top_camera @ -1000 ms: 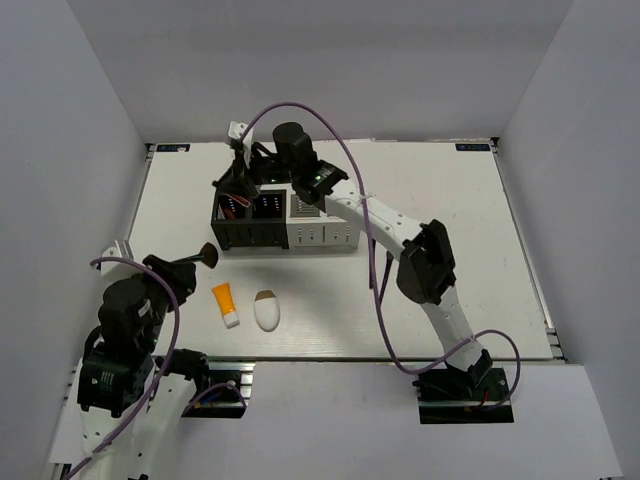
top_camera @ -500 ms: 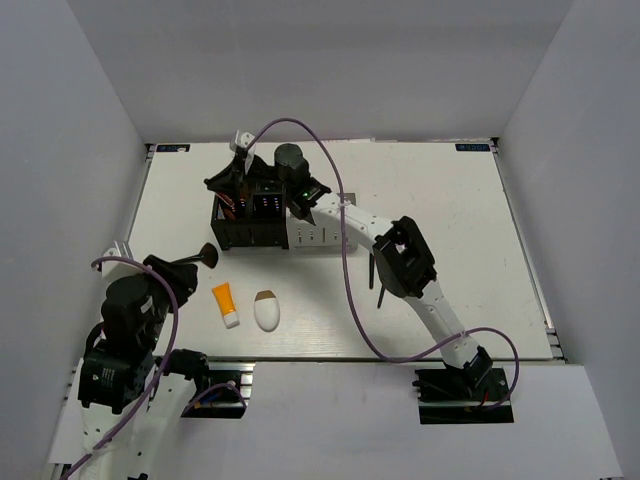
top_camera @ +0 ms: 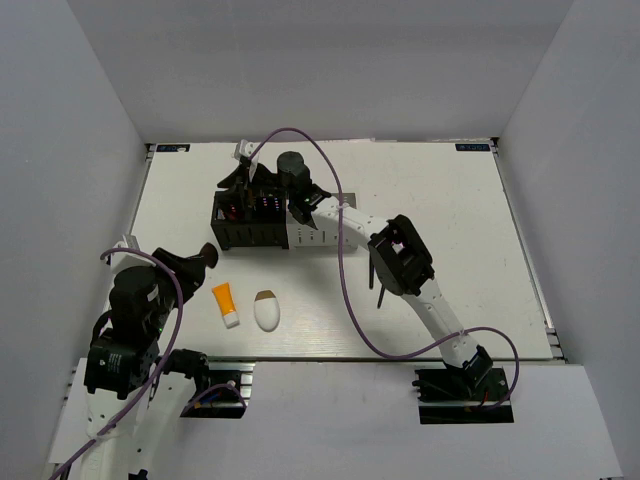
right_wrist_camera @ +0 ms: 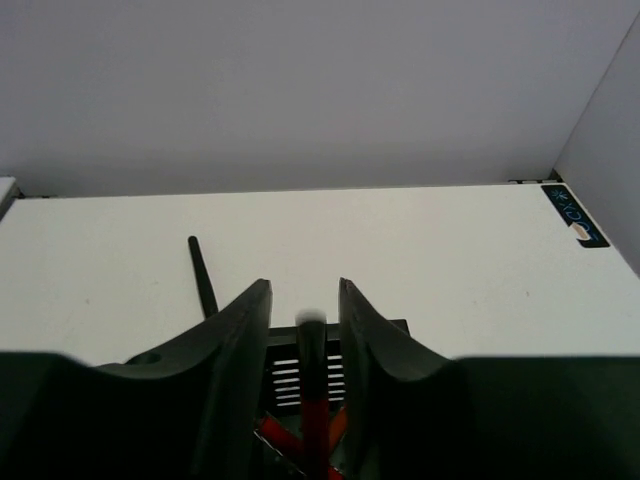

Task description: Organize the makeup

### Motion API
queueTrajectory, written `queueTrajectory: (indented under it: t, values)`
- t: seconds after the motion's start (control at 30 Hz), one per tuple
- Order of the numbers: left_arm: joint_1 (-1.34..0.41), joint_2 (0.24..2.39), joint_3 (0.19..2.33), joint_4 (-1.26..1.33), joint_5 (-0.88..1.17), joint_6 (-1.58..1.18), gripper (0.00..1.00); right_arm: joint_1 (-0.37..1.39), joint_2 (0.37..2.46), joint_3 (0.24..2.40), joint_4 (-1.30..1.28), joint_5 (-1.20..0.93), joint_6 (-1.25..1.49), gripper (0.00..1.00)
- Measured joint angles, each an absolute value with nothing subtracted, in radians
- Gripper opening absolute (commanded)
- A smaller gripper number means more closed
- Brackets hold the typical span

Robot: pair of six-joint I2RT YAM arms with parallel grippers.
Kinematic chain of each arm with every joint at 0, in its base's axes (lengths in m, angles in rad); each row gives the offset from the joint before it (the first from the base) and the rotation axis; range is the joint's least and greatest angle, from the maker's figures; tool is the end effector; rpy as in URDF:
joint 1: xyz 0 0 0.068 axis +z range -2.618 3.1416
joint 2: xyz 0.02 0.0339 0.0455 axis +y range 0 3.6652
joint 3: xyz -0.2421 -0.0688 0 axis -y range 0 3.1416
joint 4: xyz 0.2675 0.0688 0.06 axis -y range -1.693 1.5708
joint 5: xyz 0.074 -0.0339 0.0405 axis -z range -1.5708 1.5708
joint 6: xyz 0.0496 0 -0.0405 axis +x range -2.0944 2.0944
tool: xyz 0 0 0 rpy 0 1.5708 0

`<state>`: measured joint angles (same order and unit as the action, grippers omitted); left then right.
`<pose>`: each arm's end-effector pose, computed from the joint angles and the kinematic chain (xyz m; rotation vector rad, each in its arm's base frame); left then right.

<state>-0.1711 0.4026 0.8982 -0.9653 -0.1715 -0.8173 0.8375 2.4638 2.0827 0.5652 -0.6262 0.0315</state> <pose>0.1134 -0.0110 0.3327 -0.7569 1.9183 -0.4438 0.3743 0.4589 0.2424 -1.0664 1.0899 1.1370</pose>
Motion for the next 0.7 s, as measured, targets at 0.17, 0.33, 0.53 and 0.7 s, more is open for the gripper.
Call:
queueTrajectory:
  t: [0.17, 0.33, 0.53, 0.7]
  values:
    - [-0.171, 0.406, 0.896, -0.963, -0.164, -0.828, 0.61, 0.835, 2.464, 2.079, 0.574, -0.632, 0.023, 0.54]
    - [-0.171, 0.408, 0.891, -0.957, -0.147, -0.837, 0.61, 0.826, 2.463, 2.048, 0.595, -0.637, 0.025, 0.55]
    - [-0.171, 0.416, 0.890, -0.940, -0.135, -0.839, 0.62, 0.798, 2.429, 1.935, 0.590, -0.705, 0.015, 0.70]
    - [-0.171, 0.427, 0.877, -0.907, -0.126, -0.839, 0.62, 0.775, 2.275, 1.726, 0.574, -0.781, -0.084, 0.87]
